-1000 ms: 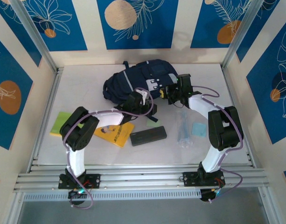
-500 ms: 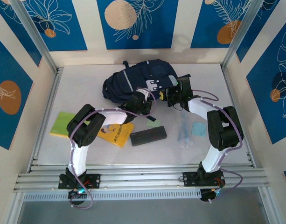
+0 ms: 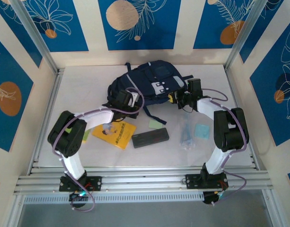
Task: Pack the student bag
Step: Unzip the student bag at the top-center of the table.
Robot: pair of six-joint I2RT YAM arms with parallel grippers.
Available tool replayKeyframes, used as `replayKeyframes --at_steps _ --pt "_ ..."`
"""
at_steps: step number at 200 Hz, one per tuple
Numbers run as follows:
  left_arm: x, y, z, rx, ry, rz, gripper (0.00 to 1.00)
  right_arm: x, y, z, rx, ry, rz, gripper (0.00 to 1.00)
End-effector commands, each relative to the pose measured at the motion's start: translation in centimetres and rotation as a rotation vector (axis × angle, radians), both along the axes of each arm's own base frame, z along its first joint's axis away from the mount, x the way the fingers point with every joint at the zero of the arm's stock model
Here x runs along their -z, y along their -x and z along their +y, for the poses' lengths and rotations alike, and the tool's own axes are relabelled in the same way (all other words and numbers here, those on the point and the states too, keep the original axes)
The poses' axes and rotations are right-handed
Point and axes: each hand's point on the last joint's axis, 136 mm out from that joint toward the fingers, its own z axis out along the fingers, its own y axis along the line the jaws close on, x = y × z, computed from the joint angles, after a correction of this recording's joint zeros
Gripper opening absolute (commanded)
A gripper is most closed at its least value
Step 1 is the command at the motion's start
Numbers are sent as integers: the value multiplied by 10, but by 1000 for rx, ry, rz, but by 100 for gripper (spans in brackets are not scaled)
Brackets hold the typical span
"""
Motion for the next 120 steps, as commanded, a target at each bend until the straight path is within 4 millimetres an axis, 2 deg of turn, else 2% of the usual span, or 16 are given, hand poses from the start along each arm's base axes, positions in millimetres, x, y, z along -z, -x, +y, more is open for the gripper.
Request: replayKeyframes --at_steps 1,35,67,82,88,92,94,95,96,98,99,107,120 --pt "-13 8 28 -15 -32 39 0 -29 -20 -26 12 79 -114 0" --pt "-32 12 23 80 -15 31 0 -34 -34 -43 -13 135 -159 0" --pt "-48 53 -9 328 111 129 0 -41 -67 -63 -178 242 -243 0" --pt "-58 70 -33 407 142 164 0 -42 -76 -61 -258 212 -230 1" --pt "-60 71 -40 413 131 159 0 -47 -78 -58 -281 177 -240 6" --pt "-62 70 -45 411 126 156 0 -50 -78 -55 -293 154 -248 14" --pt "-63 69 -47 411 124 153 0 -51 -78 -55 -293 150 -251 15" --pt "-63 68 -48 408 126 153 0 -52 -77 -54 -294 144 -253 21" --pt "-64 68 -49 406 125 153 0 -52 -77 -54 -294 144 -253 21" --pt "-64 67 -52 403 127 154 0 -54 -76 -53 -296 136 -258 28" --pt "-65 67 -53 401 129 154 0 -54 -76 -53 -296 136 -258 28" --pt "-70 60 -62 381 155 155 0 -59 -69 -49 -303 119 -263 47" --pt "-79 46 -76 336 218 155 0 -66 -55 -46 -310 105 -253 64"
